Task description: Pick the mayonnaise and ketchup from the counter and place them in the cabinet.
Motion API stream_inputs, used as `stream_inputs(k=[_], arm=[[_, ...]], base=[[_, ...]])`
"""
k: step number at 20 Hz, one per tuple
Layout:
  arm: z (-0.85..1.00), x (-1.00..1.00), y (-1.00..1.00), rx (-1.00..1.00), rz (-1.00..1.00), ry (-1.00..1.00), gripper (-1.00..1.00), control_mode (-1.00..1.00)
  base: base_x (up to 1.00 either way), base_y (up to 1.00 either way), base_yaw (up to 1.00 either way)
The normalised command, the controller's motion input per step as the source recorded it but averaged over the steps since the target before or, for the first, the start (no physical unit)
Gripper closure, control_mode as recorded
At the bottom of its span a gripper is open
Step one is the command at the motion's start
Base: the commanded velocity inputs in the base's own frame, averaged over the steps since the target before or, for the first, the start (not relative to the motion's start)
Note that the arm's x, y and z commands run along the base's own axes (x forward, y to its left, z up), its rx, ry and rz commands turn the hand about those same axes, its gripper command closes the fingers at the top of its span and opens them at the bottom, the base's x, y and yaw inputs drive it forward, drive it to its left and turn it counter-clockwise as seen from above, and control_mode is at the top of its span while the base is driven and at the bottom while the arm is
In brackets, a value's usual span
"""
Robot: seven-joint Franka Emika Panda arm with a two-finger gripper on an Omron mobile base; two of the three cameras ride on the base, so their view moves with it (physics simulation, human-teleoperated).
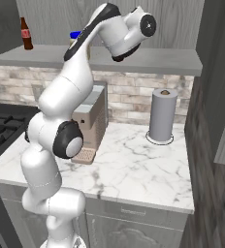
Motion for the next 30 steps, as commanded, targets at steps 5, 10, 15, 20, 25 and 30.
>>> stream_inputs(k=[5, 10, 15, 20, 25, 30], arm=[[0.00, 0.12, -0.10, 0.00, 0.00, -0.03, -1.00, -1.00], [0.00, -0.02, -0.05, 0.00, 0.00, -0.06, -1.00, -1.00], [0.00, -0.53, 0.00, 0.00, 0.00, -0.12, -1.00, -1.00], [-0.03, -0.78, 0.04, 0.00, 0.00, -0.10, -1.00, -1.00], [-0.27, -0.94, 0.26, 0.00, 0.00, -0.06, -1.00, -1.00], [-0.44, -1.00, 0.56, 0.00, 0.00, -0.05, -1.00, -1.00]], base=[[0.00, 0.00, 0.00], [0.00, 0.00, 0.00], [0.00, 0.00, 0.00], [0.00, 0.00, 0.00], [0.00, 0.00, 0.00], [0.00, 0.00, 0.00]])
